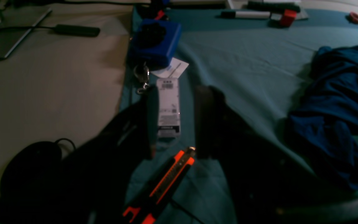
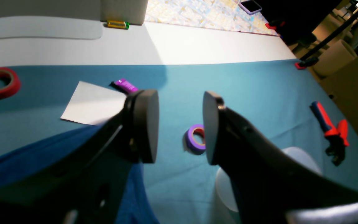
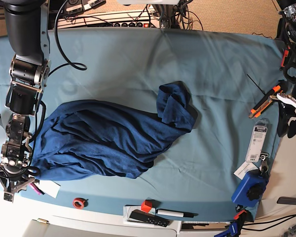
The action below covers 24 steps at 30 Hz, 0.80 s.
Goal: Layout the t-shirt on the table in an organized manner, then fold the t-shirt properly
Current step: 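Drag the shirt edge with the right gripper and release it, then raise the right gripper and move it over the shirt's bunched fold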
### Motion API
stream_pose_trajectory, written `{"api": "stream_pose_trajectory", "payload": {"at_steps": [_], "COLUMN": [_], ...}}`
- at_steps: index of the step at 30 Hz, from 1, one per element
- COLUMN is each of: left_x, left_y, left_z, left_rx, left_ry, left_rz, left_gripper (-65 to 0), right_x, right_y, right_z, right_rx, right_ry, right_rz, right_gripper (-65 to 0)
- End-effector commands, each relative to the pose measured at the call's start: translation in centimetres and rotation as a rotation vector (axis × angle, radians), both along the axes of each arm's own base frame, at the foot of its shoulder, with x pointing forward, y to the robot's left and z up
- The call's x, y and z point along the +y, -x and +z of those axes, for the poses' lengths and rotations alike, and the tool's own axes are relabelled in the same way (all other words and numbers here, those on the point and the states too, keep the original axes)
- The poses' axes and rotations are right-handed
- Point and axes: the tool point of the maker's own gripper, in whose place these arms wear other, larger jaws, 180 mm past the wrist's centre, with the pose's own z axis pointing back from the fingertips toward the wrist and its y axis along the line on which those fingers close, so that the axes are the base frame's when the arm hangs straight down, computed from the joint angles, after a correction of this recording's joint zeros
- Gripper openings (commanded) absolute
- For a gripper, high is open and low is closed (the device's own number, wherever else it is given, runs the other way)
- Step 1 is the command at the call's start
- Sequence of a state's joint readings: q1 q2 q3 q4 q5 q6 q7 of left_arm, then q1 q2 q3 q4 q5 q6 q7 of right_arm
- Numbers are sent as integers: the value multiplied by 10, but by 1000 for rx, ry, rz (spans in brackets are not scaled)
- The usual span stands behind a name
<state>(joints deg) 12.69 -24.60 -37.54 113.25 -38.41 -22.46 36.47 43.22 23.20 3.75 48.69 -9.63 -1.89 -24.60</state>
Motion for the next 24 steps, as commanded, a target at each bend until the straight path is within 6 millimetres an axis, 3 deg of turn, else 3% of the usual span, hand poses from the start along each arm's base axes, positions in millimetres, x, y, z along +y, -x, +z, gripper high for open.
{"api": "stream_pose_trajectory", "payload": {"at_steps": [1, 3, 8, 13, 18, 24], "left_x": [1, 1, 1, -4, -54, -132], "left_y": [-2, -1, -1, 0, 5, -1], "left_z": [14, 12, 11, 9, -4, -32], "left_rx": [-42, -37, -35, -24, 17, 92], "left_ry": [-16, -16, -14, -9, 60, 10], "left_rz": [-10, -9, -9, -42, -252, -473], "left_gripper": [-445, -445, -445, -445, -445, -445], "right_x": [-11, -13, -13, -3, 21, 56], "right_y": [-4, -1, 16, 46, 85, 123], "right_z": [37, 30, -11, -46, -59, -39], "right_rx": [-79, -44, 83, 145, 166, 152], "right_ry": [40, 21, -87, -32, 69, 160], "right_rz": [-15, -33, -81, -51, 15, 79], "right_gripper": [-416, -416, -416, -416, -416, -416]}}
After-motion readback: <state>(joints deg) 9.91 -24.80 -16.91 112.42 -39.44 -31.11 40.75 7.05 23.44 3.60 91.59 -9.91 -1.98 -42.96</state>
